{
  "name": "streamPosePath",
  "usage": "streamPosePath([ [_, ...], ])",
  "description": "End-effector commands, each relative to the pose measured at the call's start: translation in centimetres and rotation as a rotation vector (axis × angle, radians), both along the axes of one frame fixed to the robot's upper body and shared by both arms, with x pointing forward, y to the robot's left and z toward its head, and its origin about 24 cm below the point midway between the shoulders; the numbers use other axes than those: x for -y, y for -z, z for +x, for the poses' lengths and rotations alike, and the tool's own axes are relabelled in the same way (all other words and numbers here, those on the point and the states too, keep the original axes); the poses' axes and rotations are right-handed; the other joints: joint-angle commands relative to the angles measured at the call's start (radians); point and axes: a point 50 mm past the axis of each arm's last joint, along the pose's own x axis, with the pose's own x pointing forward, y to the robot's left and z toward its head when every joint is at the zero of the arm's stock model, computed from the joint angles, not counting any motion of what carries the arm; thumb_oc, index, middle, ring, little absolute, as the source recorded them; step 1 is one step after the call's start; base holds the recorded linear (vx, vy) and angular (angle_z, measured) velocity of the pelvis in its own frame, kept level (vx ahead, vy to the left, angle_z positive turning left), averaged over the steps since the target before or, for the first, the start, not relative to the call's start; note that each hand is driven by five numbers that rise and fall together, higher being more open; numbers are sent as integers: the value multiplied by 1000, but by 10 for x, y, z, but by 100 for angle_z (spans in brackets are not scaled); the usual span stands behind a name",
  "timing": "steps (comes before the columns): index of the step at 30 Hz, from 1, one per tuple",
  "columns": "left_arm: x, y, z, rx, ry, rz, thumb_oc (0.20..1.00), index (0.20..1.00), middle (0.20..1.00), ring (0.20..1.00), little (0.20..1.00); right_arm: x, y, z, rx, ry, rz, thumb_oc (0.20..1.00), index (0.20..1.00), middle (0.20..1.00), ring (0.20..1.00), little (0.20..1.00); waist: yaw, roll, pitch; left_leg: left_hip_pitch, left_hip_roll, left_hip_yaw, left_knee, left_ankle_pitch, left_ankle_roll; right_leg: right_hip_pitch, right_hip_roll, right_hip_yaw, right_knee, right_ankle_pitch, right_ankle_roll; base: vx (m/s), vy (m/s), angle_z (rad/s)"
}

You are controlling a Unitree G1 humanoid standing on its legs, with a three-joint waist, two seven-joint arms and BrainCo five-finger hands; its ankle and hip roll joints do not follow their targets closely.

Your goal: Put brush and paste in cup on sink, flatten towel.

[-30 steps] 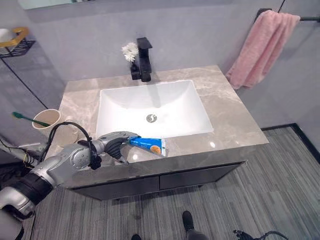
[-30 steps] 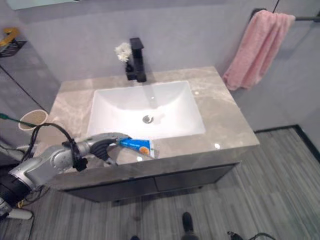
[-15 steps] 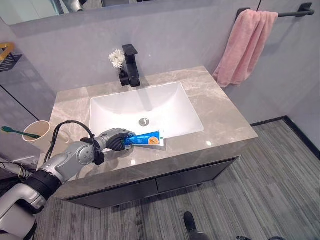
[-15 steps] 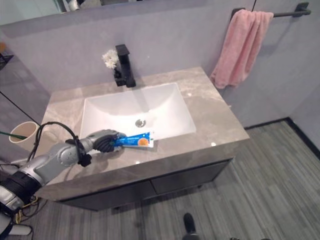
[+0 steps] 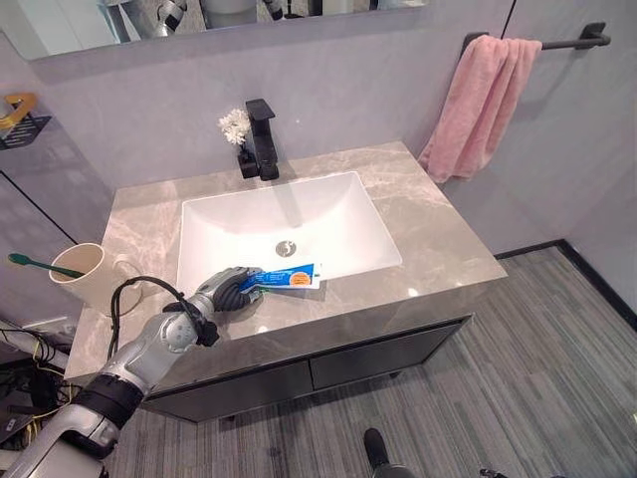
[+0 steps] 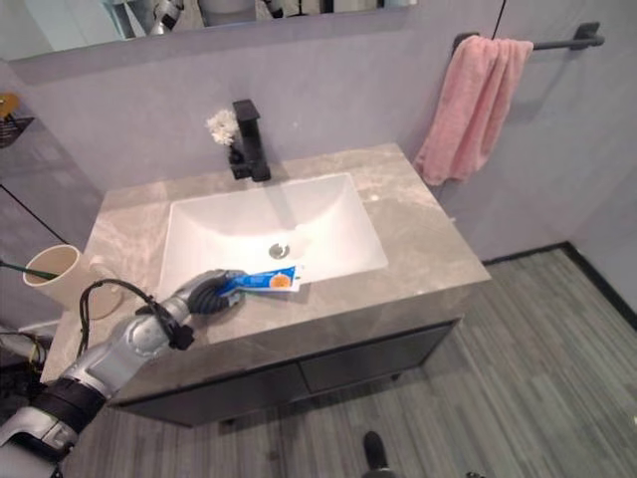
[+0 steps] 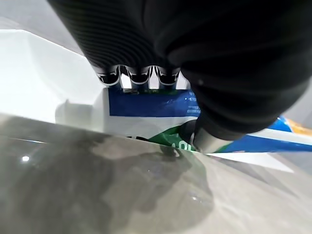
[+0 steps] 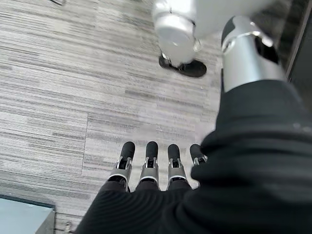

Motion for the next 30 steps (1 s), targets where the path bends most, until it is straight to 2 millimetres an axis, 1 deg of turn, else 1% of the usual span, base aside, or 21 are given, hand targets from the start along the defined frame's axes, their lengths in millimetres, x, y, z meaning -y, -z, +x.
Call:
streamPosePath([
  [1,8,49,-42,-227,105,40,200,200,200,200,200,5,-1,3,0,35,-26,1000,1000,1000,1000,1000,1,-34,27,-40,16,-76,11,0,8,74,-73,-26,6,-58,79,0,0,0],
  [7,11,69,-50,-346,94,18,200,200,200,200,200,6,-1,2,-26,35,-33,1000,1000,1000,1000,1000,-2,-31,16,-26,14,-76,11,-2,11,87,-74,-26,6,-59,77,-1,1,1],
  [10,11,69,-49,-350,90,5,200,200,200,200,200,5,-1,3,-28,32,-30,1000,1000,1000,1000,1000,-1,-30,14,-23,14,-75,11,-2,11,89,-75,-25,6,-59,78,0,0,0],
  [13,9,56,-40,-247,64,-1,200,200,200,200,200,5,-1,5,8,81,-24,1000,1000,1000,1000,1000,0,-33,9,-18,12,-76,11,-4,13,96,-76,-25,6,-60,77,0,0,0],
  [15,7,55,-39,-221,37,-19,200,200,200,200,200,5,-1,6,19,94,-22,1000,1000,1000,1000,1000,1,-34,8,-17,12,-76,11,-4,14,98,-77,-26,6,-61,77,0,0,0],
  [17,4,45,-35,-139,22,-17,200,200,200,200,200,8,-2,3,38,149,-31,1000,1000,1000,1000,1000,4,-40,3,-13,11,-77,11,-5,14,102,-78,-28,6,-61,77,0,0,0],
  [19,4,41,-34,-112,19,-14,200,200,200,200,200,9,-3,2,44,165,-36,1000,1000,1000,1000,1000,4,-42,3,-12,10,-77,11,-6,15,104,-79,-29,6,-61,78,0,0,0],
  [20,4,33,-31,-57,10,-23,200,200,200,200,200,12,-4,1,51,193,-46,1000,1000,1000,1000,1000,5,-46,0,-11,9,-77,11,-8,15,106,-80,-30,6,-63,78,0,0,0],
  [22,3,30,-30,-30,4,-31,200,200,200,200,200,15,-5,0,61,215,-58,1000,1000,1000,1000,1000,4,-48,-1,-9,8,-77,11,-9,15,107,-81,-30,6,-63,79,0,0,0],
  [23,2,22,-28,27,-17,-46,200,200,200,200,200,20,-8,2,99,281,-72,1000,1000,1000,1000,1000,2,-52,-3,-7,7,-77,11,-10,16,109,-82,-31,6,-63,80,0,0,0],
  [27,0,6,-23,120,-41,-71,200,200,200,200,200,30,-13,5,158,365,-91,1000,1000,1000,1000,1000,1,-58,-7,-4,7,-76,11,-12,17,113,-83,-31,6,-64,80,0,0,0],
  [30,-1,-5,-19,189,-56,-73,200,200,200,200,200,38,-19,12,220,409,-110,1000,1000,1000,1000,1000,-3,-62,-12,-2,8,-74,11,-13,17,113,-84,-29,6,-63,82,0,0,0],
])
